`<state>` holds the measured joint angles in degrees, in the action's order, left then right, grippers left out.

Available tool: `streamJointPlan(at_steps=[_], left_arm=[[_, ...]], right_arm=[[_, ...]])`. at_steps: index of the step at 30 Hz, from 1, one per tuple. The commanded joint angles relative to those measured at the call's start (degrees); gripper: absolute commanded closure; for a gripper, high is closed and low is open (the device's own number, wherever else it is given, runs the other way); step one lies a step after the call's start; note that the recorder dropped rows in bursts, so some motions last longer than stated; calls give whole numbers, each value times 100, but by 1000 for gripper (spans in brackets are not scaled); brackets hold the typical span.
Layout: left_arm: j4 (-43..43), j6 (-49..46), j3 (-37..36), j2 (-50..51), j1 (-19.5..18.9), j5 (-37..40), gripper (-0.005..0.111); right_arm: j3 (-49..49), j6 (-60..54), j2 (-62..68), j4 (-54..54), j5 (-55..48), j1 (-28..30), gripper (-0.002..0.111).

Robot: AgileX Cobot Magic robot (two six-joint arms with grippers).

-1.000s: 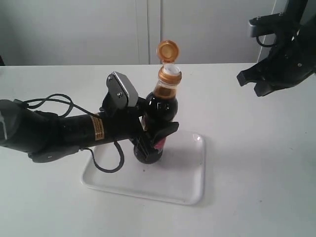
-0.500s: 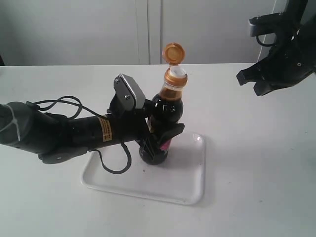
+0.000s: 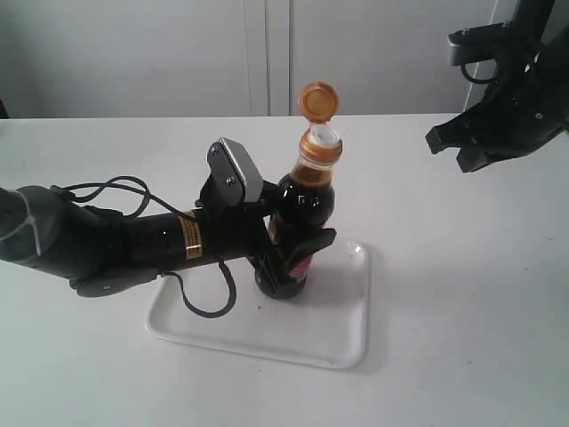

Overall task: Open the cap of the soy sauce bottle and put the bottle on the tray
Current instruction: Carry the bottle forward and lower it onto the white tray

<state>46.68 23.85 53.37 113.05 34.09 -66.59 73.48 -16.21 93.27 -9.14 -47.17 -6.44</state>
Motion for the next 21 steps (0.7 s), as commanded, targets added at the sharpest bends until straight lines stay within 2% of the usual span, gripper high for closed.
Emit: streamJointPlan(at_steps=[1,8,14,17,21], left_arm=[[132,183,35,-69,-40,-337,107],[370,382,-232,-104,-403,-337,107],[520,449,-269,-104,-422,-337,105],[520,462,-269,-104,-422,-337,92],[520,626,-269,-104,-422,-337,62]], right_arm=[[-27,-65,-49,-51,30,23,108],[-27,-151,-49,-51,20,23,108],[-27,-152,-49,-74,-41,23,108],[-27,-152,-49,-86,-49,23,108],[-27,-152,-49,-96,-49,23,108]])
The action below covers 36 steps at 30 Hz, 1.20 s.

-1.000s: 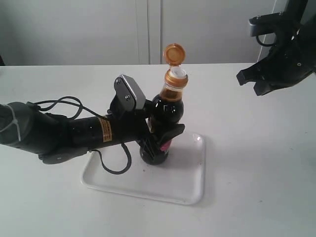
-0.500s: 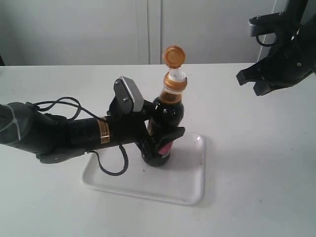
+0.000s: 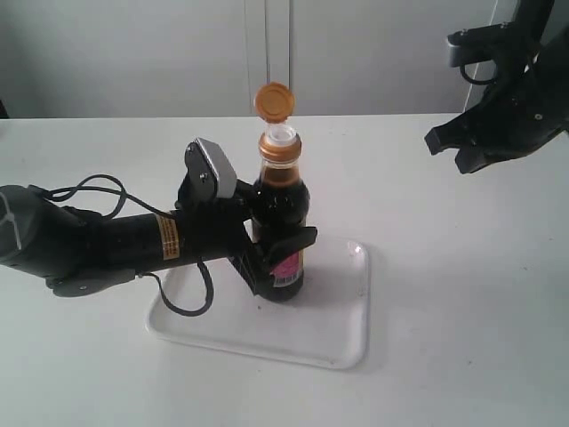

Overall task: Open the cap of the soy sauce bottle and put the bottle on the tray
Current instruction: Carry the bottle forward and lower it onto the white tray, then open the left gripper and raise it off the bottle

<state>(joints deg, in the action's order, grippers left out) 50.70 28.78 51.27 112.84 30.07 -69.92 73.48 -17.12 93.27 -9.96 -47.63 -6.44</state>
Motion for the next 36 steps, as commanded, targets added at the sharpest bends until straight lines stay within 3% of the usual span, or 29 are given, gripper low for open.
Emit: streamJointPlan(at_steps=[1,6,11,25,36], left_arm=[[118,133,-58,-83,-20,-4,55],[59,133,-58,-83,-20,-4,22],[-27,122,-58,-83,-20,-4,8],[-538,106,42,-97,-20,-4,6],[-758,121,80,-755,-20,-4,6]], right_arm=[[-27,-61,-49,-14,-3,23,108],[-27,-61,-49,-37,-3,23,108],[-27,-70,-49,-51,-3,23,108],[-27,-73,-49,-90,33,23,108],[-27,-73,-49,-111,47,23,108]])
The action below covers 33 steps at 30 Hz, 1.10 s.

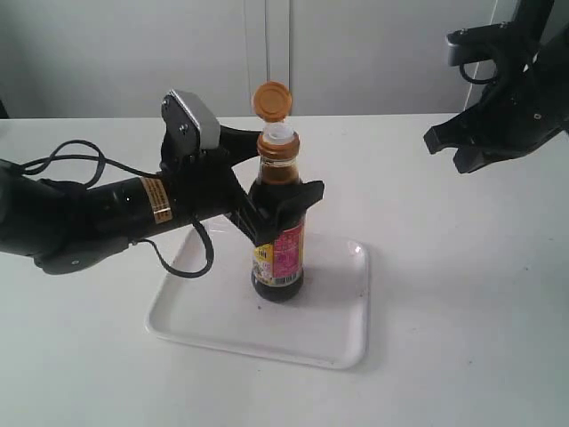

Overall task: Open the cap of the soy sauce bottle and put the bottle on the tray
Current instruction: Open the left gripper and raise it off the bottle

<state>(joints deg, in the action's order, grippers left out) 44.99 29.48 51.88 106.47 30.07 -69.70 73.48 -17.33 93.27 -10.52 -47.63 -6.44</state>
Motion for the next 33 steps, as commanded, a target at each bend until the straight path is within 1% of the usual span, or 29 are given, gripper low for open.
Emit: streamJointPlan(at_steps=[1,4,6,14,22,33], left_arm=[[-327,52,19,-118,-20,-26,6],[-789,52,19,-118,-20,-26,6],[-879,52,19,-118,-20,-26,6],[-790,94,19,-118,-20,-26,6],[-591,443,19,-156,-20,-26,6],[-473,443,19,-586,-20,-26,6]], right_arm=[[-27,-74,-49,-91,47,23,108],[-27,-206,-49,-254,47,23,108],[-27,-239,-49,-261,47,23,108],[-27,-239,-49,-261,85,23,108],[-27,-261,-49,-272,98,23,108],[-27,-302,-49,-294,126,23,108]])
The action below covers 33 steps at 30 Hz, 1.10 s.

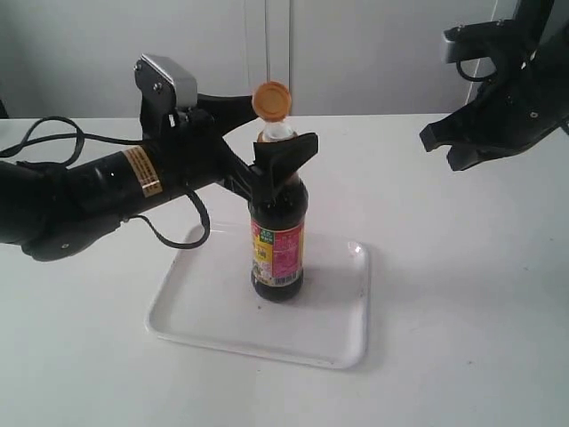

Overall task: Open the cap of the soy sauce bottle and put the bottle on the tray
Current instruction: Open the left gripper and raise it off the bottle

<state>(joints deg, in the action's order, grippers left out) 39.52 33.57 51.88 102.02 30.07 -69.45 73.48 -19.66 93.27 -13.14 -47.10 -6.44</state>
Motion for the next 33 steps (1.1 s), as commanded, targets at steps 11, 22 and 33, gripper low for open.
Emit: streamJointPlan(at_steps=[11,22,33], left_arm=[[-91,-5,167,-141,-20,-51,6],[36,137,591,-153,-20,-51,6],[497,166,612,-663,-20,121,6]], right_arm=[[-27,-70,-49,-30,42,23,108],[-27,-70,-49,-30,63,23,108],[-27,-70,-49,-30,74,23,108]])
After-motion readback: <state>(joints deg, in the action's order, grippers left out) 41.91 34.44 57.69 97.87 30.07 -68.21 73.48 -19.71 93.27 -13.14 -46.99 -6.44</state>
